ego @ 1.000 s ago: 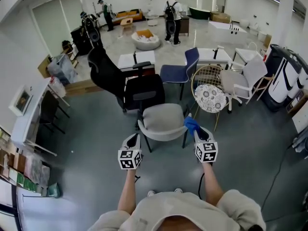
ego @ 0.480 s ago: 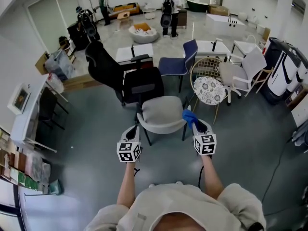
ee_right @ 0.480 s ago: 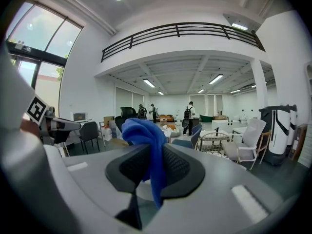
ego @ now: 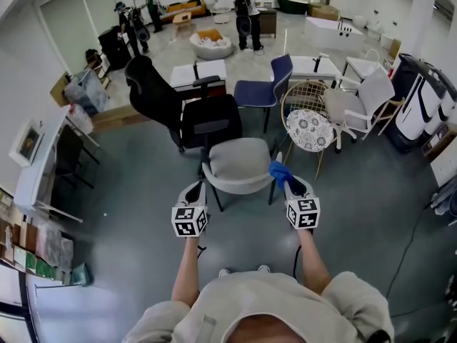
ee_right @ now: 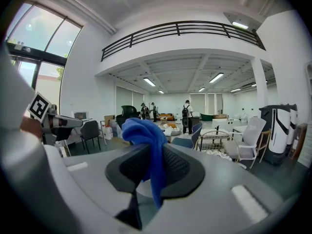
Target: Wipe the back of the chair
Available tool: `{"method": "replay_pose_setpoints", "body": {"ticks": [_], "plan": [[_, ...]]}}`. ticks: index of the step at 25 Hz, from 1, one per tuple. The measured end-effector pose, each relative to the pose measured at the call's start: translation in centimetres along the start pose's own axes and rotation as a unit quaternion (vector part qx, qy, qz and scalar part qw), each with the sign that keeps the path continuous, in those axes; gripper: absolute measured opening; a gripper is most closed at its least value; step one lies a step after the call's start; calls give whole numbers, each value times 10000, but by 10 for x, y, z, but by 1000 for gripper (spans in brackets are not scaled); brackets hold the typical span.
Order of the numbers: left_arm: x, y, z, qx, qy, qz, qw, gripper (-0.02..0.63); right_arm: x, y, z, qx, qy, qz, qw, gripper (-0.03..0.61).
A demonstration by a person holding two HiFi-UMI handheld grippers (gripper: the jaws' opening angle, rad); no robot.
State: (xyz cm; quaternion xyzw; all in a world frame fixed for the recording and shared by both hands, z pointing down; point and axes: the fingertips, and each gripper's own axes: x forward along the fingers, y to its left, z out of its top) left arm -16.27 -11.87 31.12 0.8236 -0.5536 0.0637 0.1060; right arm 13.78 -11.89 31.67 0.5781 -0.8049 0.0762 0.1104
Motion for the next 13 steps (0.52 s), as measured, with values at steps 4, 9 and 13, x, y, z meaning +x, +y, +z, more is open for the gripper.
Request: {"method": "replay_pose_setpoints", "body": {"ticks": [4, 9, 13], "plan": [[0, -2, 0, 3, 17, -36, 10000, 2, 0, 4, 0, -60, 37, 33, 10000, 72], [-1, 0, 0, 11, 37, -67, 10000, 2, 1, 8, -2, -71, 97, 43, 9999, 72], [-3, 5, 1, 17, 31, -59, 10000, 2, 3, 13, -2, -77, 94, 64, 9999, 72]]}}
